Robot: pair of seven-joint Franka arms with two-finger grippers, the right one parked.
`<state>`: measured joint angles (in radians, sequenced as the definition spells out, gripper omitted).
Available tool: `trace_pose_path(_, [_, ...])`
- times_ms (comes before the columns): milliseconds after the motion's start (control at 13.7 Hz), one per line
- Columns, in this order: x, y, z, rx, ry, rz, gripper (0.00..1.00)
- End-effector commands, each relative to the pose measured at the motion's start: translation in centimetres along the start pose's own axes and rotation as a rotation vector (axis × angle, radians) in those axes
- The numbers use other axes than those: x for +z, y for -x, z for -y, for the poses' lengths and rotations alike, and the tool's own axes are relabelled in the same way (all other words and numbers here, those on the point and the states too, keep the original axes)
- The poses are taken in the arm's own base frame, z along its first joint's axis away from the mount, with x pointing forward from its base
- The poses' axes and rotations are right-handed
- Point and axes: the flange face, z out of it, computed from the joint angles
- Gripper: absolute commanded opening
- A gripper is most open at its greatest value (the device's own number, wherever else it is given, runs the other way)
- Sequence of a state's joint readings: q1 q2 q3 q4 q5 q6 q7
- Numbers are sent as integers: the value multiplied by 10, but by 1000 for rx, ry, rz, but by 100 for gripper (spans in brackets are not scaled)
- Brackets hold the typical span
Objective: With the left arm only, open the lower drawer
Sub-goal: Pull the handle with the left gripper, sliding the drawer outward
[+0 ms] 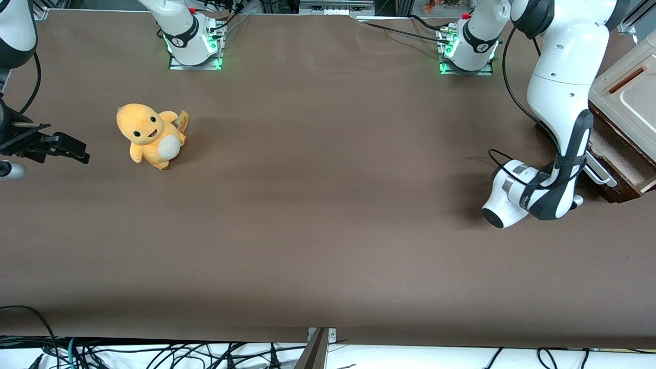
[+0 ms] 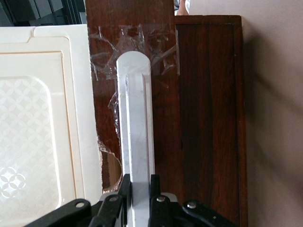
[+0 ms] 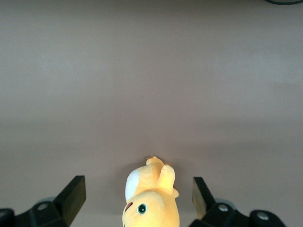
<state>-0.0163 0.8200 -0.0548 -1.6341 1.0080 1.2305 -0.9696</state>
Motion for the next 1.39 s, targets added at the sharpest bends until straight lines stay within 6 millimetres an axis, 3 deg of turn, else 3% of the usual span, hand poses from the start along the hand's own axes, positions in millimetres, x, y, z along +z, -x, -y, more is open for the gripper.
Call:
trace_pose_path(0, [-18, 0, 0, 12, -20, -39, 4])
trace_pose_path(438, [-30, -3, 6, 5, -8, -53, 4])
trace_pose_path(948, [-30, -4, 7, 4, -6, -50, 4])
trace_pose_path(1021, [-30, -4, 7, 4, -5, -49, 8])
trace_pose_path(1094, [-30, -4, 7, 5, -4, -48, 32])
trace_pose_path(1167, [-29, -3, 6, 9, -2, -44, 96])
trace_pose_path(1312, [-24, -5, 7, 57, -1, -29, 100])
